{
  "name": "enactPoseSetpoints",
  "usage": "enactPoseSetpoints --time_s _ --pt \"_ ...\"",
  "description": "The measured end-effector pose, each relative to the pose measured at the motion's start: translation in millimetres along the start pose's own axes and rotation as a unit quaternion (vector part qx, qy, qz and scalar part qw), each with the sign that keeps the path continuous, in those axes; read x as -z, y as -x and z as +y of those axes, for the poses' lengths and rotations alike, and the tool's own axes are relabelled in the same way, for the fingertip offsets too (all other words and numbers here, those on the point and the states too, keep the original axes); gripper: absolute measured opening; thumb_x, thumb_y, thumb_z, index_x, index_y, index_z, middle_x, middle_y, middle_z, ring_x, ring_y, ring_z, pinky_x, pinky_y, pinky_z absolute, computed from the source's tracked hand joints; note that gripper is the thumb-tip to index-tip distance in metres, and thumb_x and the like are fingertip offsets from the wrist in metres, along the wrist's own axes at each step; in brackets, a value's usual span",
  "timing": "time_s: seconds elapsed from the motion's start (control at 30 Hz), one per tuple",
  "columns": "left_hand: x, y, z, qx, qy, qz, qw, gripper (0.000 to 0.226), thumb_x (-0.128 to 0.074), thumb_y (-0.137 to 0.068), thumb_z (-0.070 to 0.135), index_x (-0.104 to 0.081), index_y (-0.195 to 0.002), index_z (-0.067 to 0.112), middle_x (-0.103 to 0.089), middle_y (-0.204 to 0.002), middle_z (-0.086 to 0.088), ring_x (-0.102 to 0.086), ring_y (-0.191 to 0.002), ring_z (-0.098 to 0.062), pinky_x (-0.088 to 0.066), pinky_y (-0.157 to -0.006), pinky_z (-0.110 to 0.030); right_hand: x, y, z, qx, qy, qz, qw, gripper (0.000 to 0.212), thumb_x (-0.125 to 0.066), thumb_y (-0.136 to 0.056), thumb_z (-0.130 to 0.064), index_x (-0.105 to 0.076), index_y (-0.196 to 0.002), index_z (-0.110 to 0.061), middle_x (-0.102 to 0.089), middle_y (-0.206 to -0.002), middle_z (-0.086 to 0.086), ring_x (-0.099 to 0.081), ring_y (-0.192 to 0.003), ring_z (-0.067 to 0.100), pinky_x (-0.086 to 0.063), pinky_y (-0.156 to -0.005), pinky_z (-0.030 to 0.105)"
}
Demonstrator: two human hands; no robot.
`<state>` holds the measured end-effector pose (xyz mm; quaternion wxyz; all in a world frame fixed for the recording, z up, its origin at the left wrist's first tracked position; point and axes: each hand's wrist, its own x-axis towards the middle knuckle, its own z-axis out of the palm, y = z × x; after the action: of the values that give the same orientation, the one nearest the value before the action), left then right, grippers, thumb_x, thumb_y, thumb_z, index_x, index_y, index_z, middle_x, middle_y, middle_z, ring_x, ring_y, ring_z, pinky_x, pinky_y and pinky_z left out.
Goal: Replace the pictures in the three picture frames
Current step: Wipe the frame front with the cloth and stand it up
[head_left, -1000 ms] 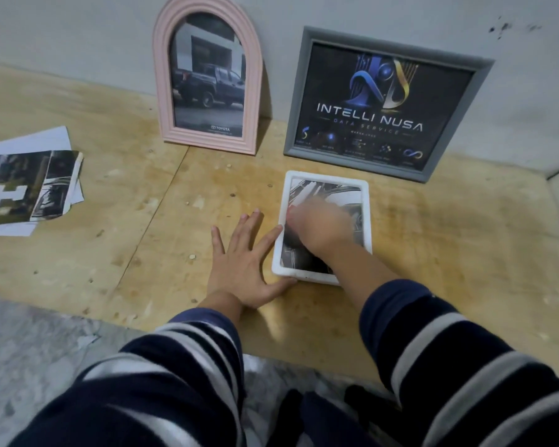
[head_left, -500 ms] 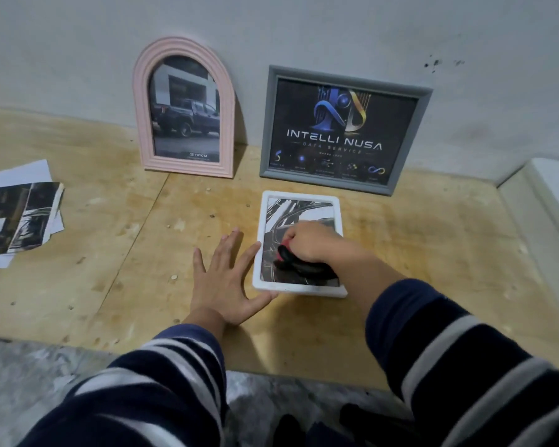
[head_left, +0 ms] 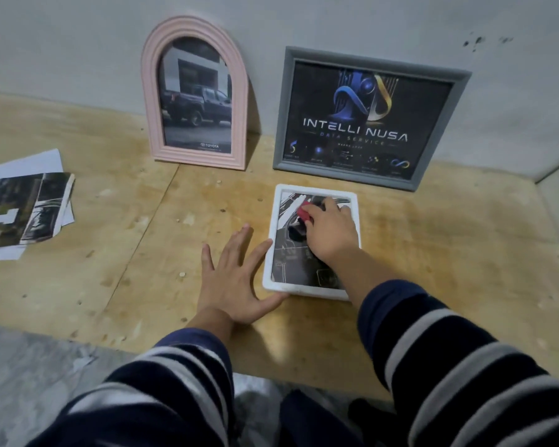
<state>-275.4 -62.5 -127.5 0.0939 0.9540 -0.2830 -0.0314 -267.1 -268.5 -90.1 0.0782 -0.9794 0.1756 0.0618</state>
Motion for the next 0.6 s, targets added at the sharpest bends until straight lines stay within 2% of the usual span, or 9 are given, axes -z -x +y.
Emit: enactPoseSetpoints --time_s 0.13,0.27,0.37,0.43,0.53,0.6 --pt "0 1 1 -0.004 -0.002 0.007 1.000 0.097 -0.027 -0.066 0.090 -0.014 -0.150 0.044 0.006 -0.162 0.002 -0.005 -0.149 -0.019 0.000 -0.112 -0.064 0 27 5 -0.003 -0.064 -0.035 0.997 0.038 -0.040 -0.100 -0.028 -0.049 -0.137 -0.030 -0.039 -0.133 0.005 -0.047 -0.114 0.031 -0.044 -0.092 0.039" --pt "0 2 1 -0.005 0.003 0.009 1.000 0.097 -0.028 -0.066 0.090 -0.016 -0.150 0.044 0.004 -0.162 0.001 -0.006 -0.149 -0.020 0.000 -0.112 -0.065 3 55 2 -0.017 -0.080 -0.082 0.993 0.040 -0.043 -0.098 -0.031 -0.049 -0.138 -0.033 -0.041 -0.131 0.004 -0.051 -0.114 0.030 -0.046 -0.093 0.038" --pt "2 3 2 -0.002 -0.012 0.002 1.000 0.096 -0.027 -0.067 0.090 -0.012 -0.150 0.044 0.010 -0.162 0.001 -0.002 -0.149 -0.020 -0.001 -0.112 -0.065 12 74 5 0.002 -0.102 -0.101 0.990 0.034 -0.047 -0.096 -0.030 -0.060 -0.127 -0.033 -0.054 -0.128 -0.003 -0.056 -0.112 0.023 -0.046 -0.089 0.031" --pt "3 6 6 0.004 -0.015 0.004 1.000 0.094 -0.029 -0.068 0.087 -0.015 -0.150 0.041 0.013 -0.161 0.001 0.001 -0.149 -0.020 -0.001 -0.110 -0.067 26 82 10 -0.005 -0.159 -0.133 0.978 0.028 -0.050 -0.094 -0.025 -0.069 -0.114 -0.029 -0.063 -0.123 -0.006 -0.058 -0.108 0.018 -0.046 -0.086 0.027" --pt "-1 16 21 0.021 0.030 0.046 0.998 0.086 -0.042 -0.070 0.074 -0.028 -0.140 0.027 0.008 -0.161 -0.002 -0.003 -0.149 -0.024 -0.003 -0.108 -0.071 49 73 21 -0.040 -0.244 -0.185 0.951 0.025 -0.051 -0.094 -0.015 -0.072 -0.107 -0.013 -0.066 -0.118 0.004 -0.059 -0.103 0.021 -0.047 -0.084 0.027" --pt "-2 20 39 0.009 0.053 0.080 0.995 0.086 -0.048 -0.068 0.070 -0.032 -0.136 0.020 -0.002 -0.161 -0.006 -0.008 -0.148 -0.026 -0.008 -0.106 -0.074 59 57 31 -0.085 -0.292 -0.136 0.943 0.016 -0.054 -0.092 -0.013 -0.068 -0.101 -0.012 -0.067 -0.113 0.008 -0.059 -0.092 0.021 -0.046 -0.069 0.026"
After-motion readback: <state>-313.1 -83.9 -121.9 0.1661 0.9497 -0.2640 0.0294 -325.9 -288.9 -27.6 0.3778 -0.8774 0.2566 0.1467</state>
